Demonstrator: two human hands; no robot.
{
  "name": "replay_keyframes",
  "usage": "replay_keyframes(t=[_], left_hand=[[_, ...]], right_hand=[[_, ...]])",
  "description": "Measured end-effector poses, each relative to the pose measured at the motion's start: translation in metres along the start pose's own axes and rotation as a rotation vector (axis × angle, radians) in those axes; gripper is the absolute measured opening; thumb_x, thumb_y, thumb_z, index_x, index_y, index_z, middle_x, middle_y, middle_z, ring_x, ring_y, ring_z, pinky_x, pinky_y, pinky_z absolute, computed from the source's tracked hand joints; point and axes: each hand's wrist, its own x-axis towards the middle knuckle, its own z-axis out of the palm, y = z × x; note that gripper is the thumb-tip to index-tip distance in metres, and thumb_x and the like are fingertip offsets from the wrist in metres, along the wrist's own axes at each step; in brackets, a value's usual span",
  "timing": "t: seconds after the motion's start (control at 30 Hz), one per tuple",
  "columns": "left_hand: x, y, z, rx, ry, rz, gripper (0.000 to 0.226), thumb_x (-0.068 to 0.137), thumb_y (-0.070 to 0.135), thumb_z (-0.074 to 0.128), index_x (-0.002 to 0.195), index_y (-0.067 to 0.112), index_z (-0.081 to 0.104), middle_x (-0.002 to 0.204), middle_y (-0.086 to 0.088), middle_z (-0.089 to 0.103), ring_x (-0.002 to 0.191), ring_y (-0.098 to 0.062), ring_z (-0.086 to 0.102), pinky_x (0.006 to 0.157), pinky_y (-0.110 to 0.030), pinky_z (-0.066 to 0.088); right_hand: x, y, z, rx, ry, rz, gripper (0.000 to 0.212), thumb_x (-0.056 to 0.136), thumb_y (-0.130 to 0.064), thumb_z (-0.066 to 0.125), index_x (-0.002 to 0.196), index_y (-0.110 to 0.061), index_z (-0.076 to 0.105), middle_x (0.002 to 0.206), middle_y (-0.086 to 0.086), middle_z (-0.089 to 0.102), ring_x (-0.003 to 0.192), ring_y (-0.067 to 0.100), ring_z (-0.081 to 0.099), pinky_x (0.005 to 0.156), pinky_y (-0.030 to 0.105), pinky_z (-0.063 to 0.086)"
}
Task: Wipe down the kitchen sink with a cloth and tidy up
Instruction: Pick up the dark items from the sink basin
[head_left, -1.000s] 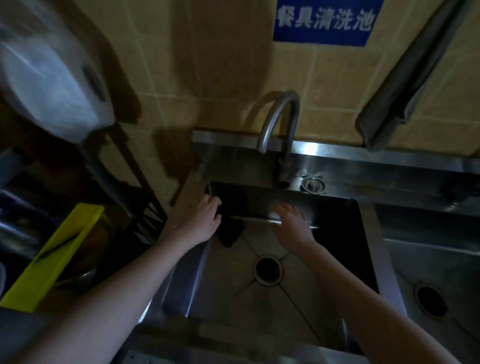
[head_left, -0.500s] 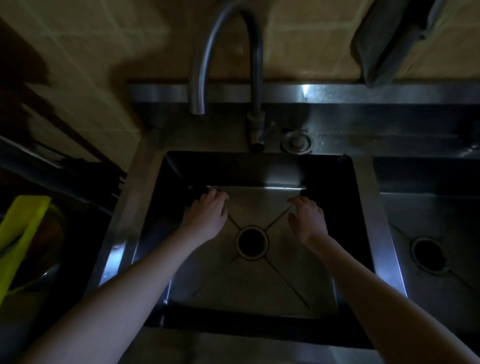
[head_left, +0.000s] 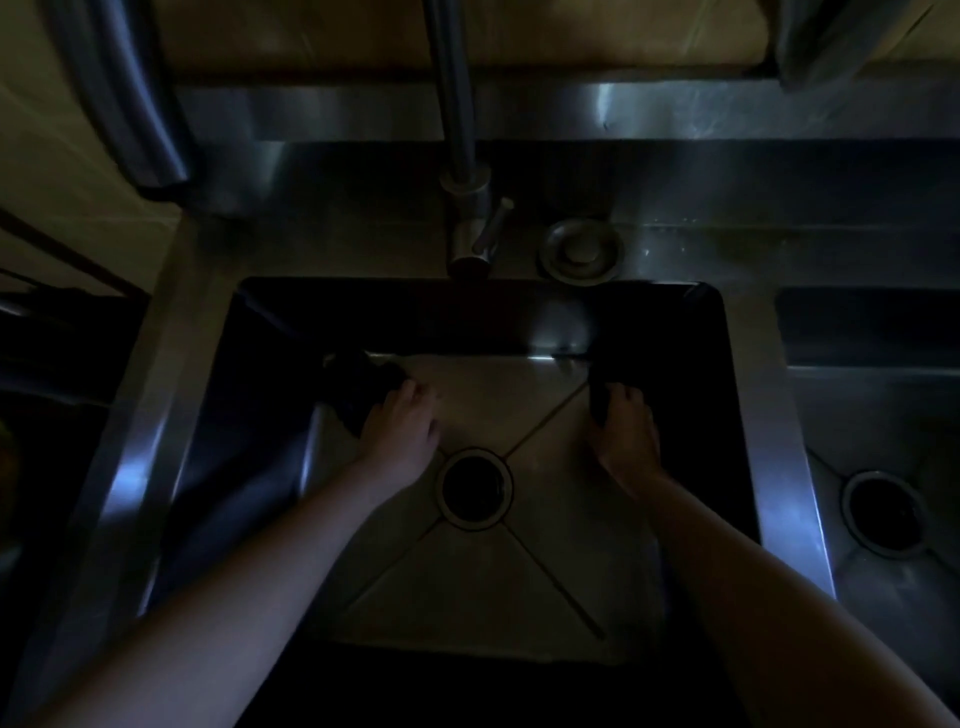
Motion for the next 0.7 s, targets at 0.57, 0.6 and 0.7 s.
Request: replay_keyframes(t=[0.57, 0.6, 0.7], left_hand=[[0.028, -0.009, 0.029, -0.015, -0.033, -0.065, 0.035, 0.089, 0.023, 0.051, 0.123, 0.015, 0.048, 0.124, -0.011, 0.046, 0.112, -0.032, 0.049, 0.086, -0.043, 0.043], [0.026, -0.011, 0.029, -0.024, -0.036, -0.076, 0.035, 0.088, 0.021, 0.051, 0.123, 0.015, 0.049, 0.123, -0.011, 0.047, 0.112, -0.033, 0.049, 0.086, -0.043, 0.043], [0.019, -0.019, 0.030, -0.038, -0.033, -0.104, 0.036, 0.088, 0.020, 0.052, 0.123, 0.015, 0.049, 0.124, -0.012, 0.047, 0.111, -0.034, 0.049, 0.087, -0.043, 0.042]], right_hand=[[0.037, 0.009, 0.037, -0.087, 0.045, 0.128, 0.062, 0.076, -0.033, 0.072, 0.127, -0.010, 0.044, 0.142, 0.026, 0.030, 0.127, 0.045, 0.036, 0.104, 0.050, 0.036], [0.035, 0.010, 0.039, -0.073, 0.037, 0.119, 0.063, 0.075, -0.031, 0.072, 0.128, -0.012, 0.043, 0.145, 0.024, 0.027, 0.127, 0.045, 0.036, 0.104, 0.050, 0.038], [0.027, 0.013, 0.044, -0.038, 0.023, 0.111, 0.060, 0.076, -0.019, 0.067, 0.129, -0.013, 0.041, 0.142, 0.025, 0.031, 0.124, 0.045, 0.042, 0.099, 0.049, 0.044]])
